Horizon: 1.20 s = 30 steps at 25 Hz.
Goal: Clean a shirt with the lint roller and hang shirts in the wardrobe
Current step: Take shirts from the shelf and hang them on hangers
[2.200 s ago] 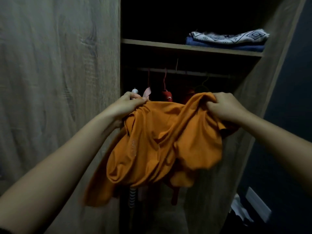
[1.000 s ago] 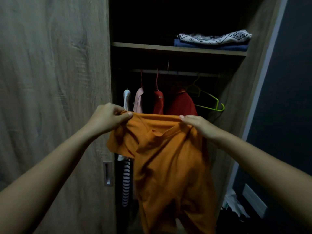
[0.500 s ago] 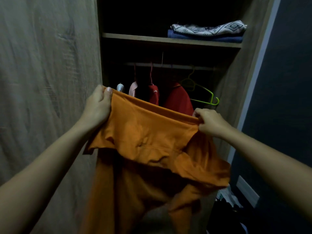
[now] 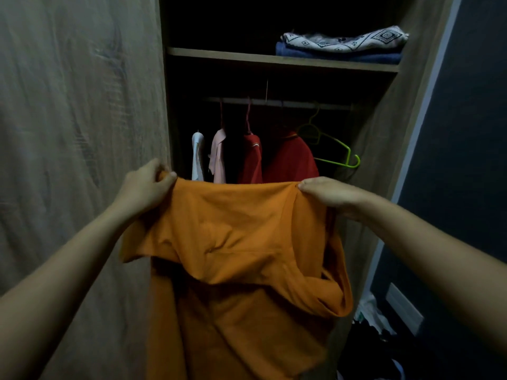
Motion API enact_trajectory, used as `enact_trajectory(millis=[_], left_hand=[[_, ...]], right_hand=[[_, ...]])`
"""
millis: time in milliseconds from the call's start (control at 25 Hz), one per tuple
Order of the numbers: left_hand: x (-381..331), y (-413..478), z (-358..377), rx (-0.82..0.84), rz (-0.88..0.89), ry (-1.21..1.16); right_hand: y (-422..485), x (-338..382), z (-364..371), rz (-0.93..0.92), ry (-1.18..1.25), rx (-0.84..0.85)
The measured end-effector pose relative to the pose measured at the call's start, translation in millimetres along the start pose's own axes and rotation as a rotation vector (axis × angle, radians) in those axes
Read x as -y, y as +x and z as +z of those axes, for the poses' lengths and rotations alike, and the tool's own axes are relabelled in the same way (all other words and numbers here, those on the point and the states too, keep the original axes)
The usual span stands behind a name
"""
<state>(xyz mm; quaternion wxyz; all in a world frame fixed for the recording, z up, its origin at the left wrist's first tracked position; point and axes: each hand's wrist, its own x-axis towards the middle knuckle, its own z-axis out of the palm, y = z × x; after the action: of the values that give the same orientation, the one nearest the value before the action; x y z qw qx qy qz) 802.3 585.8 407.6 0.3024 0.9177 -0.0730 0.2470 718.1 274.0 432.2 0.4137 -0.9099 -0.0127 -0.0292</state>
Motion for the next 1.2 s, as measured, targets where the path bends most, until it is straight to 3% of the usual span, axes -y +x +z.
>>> enact_trajectory(millis=[80,160,280,440,520,560,640,720,760,840,1000,1080,1200], left_hand=[[-5,-15,9,-0.034,0.112,0.060],[-22,-50,25,-0.137,0.363,-0.160],[-46,-121,52,0.102,0.540,-0.477],[-38,-166,105,0.522,0.491,-0.504],[-28,-165,123,0.606,0.456,-0.449],[-23,-157,124,0.546,0.437,-0.426],[-15,-127,115,0.246,0.381,-0.344],[-16,-92,90,-0.051,0.388,-0.238],[-21,-79,78,-0.104,0.434,-0.195],[-37,-68,59,-0.013,0.524,-0.255],[-61,-73,52,0.427,0.508,-0.547],[-61,-73,51,0.514,0.420,-0.704],[-50,-66,40,0.503,0.173,-0.889]], right_hand=[[1,13,10,0.012,0.115,-0.071],[5,24,26,0.036,0.202,-0.103],[14,29,48,0.010,0.288,-0.128],[17,30,47,0.042,0.492,-0.116],[16,28,41,0.064,0.519,-0.158],[14,26,37,0.046,0.397,-0.209],[7,15,23,-0.028,-0.161,-0.306],[-5,7,14,0.014,-0.613,-0.138],[-9,2,17,0.077,-0.689,-0.012],[-16,-9,33,0.090,-0.692,0.095],[-17,-36,85,-0.198,-0.486,0.159],[-15,-43,108,-0.315,-0.377,0.217],[-8,-36,121,-0.391,-0.264,0.058]])
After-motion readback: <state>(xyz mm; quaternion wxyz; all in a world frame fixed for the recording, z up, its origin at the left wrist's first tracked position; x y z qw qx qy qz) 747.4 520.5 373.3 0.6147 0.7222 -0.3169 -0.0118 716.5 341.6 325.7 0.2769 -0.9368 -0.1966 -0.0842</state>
